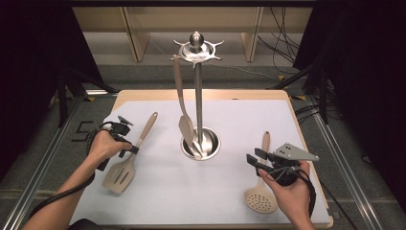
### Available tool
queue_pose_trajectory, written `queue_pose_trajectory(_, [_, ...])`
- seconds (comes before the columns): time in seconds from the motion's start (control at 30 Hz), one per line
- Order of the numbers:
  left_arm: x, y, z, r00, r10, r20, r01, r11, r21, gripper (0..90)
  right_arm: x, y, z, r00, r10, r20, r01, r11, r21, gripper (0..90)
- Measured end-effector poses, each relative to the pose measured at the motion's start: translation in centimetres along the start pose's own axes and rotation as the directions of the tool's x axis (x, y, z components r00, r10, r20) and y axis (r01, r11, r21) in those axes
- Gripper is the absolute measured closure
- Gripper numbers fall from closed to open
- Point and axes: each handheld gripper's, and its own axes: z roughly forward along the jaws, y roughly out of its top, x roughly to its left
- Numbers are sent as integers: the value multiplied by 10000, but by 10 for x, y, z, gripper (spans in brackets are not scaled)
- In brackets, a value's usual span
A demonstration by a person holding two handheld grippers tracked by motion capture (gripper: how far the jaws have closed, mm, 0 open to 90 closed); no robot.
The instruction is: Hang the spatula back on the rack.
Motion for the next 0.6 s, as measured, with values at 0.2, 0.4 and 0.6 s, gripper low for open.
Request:
queue_pose_trajectory(0.2, [-1, -9, -17, 9995, -44, 299, 80, 9926, -1214, 785, 1, 1, 0, 10000, -37, 49, 37, 10000, 36, 597])
queue_pose_trajectory(0.4, [-7, -15, -30, 9990, -6, 445, 104, 9753, -2207, 785, 2, 1, 0, 10000, -10, 77, 10, 10000, 56, 596])
queue_pose_trajectory(0.6, [-13, -21, -38, 9979, 119, 632, 98, 9429, -3330, 785, 2, 1, 0, 10000, -28, 93, 28, 10000, 31, 597])
